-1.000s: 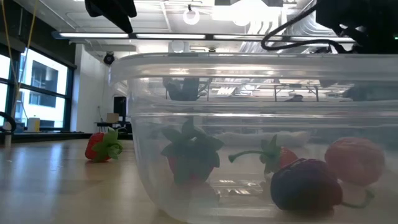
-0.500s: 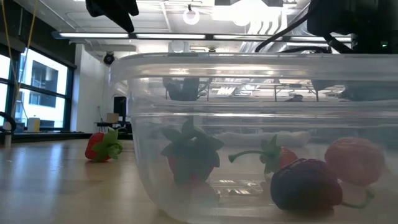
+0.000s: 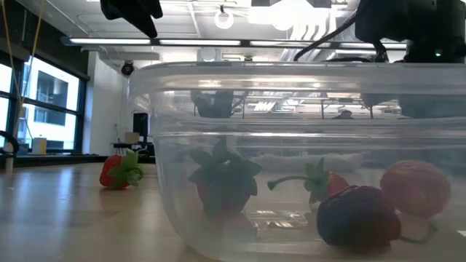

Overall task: Pick and placing Produce into tupperware
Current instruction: Put the strawberry into the transparent bin

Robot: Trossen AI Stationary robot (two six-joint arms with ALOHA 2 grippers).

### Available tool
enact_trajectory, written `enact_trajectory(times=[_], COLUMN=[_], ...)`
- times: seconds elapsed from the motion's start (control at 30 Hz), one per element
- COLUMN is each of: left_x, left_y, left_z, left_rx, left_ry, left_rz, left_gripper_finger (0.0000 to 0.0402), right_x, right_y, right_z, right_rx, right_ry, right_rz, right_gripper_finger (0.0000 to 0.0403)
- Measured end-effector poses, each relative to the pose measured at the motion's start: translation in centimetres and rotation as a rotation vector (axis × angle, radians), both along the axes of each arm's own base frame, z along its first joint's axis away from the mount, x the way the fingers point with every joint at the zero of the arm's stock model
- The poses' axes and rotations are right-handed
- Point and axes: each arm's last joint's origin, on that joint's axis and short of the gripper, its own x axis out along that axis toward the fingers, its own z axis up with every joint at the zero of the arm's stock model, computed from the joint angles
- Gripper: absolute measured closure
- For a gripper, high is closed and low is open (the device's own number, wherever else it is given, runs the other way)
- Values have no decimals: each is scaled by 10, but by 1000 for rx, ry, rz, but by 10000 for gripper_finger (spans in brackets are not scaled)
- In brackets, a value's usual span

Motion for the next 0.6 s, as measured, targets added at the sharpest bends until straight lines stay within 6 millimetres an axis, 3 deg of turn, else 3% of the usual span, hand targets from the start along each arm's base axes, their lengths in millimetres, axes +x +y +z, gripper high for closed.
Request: enact_trajectory(times=[0.17, 0.43, 0.6], left_x=[0, 0, 0], left_y=[0, 0, 1], left_z=[0, 0, 0], left_rx=[0, 10, 20], left_ry=[0, 0, -1], left_rz=[0, 0, 1], left_gripper_finger=[179, 179, 179], right_x=[21, 57, 85], right_y=[7, 41, 80], right_z=[27, 110, 120], right_rx=[35, -18, -31], right_ry=[-107, -391, -416], right_rz=[-39, 42, 131], right_gripper_finger=[402, 402, 403])
